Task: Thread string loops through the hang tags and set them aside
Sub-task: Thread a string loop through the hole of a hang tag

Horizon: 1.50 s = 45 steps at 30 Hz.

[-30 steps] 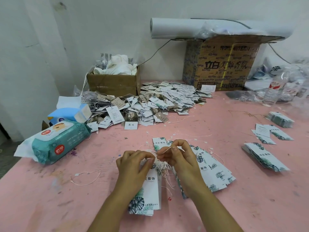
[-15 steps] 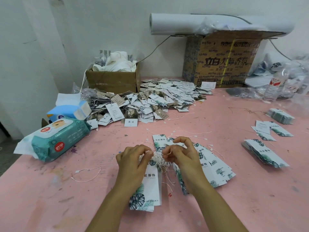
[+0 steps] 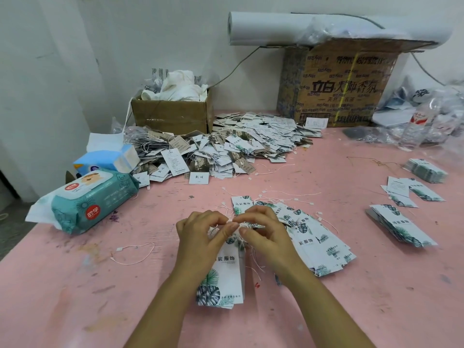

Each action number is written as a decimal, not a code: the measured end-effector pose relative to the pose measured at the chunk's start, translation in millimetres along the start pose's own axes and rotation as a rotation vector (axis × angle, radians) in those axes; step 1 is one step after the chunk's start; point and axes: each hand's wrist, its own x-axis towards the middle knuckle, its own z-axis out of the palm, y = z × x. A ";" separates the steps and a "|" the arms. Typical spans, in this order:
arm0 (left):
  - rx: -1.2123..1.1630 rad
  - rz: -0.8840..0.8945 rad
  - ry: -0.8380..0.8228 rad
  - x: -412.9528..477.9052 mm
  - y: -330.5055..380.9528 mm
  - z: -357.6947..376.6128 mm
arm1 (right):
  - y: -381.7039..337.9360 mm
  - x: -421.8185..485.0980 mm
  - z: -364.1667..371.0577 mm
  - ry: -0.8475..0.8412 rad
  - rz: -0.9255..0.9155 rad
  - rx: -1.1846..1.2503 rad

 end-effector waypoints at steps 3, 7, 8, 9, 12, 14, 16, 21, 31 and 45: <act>0.044 0.027 -0.005 -0.1 -1.7 1.5 | -1.8 -2.1 1.0 0.009 -0.018 -0.079; 0.234 0.147 0.007 -0.8 -2.4 3.3 | 1.4 -1.9 2.5 0.083 -0.040 -0.208; 0.278 0.180 0.002 -1.5 -2.0 3.6 | 2.5 -1.2 2.5 0.102 -0.051 -0.244; 0.311 0.207 0.000 -2.0 -1.5 3.9 | 3.5 -0.5 2.2 0.116 -0.058 -0.275; 0.345 0.225 -0.012 -2.0 -0.2 4.3 | 6.1 1.3 1.4 0.123 -0.077 -0.338; 0.347 0.213 -0.014 -1.5 -0.5 4.4 | 5.4 1.3 2.2 0.132 -0.094 -0.327; 0.342 0.170 -0.022 -0.8 -3.3 4.4 | 4.3 0.9 2.4 0.167 -0.115 -0.237; 0.417 0.006 -0.058 -1.6 -12.4 5.4 | -2.7 2.0 -5.6 0.210 -0.118 0.241; 0.251 -0.029 -0.142 -1.1 -4.3 8.7 | -1.5 1.2 -0.3 0.036 -0.090 0.324; -0.009 -0.137 -0.108 -0.9 2.1 1.5 | 4.2 11.6 -27.5 0.519 0.022 0.494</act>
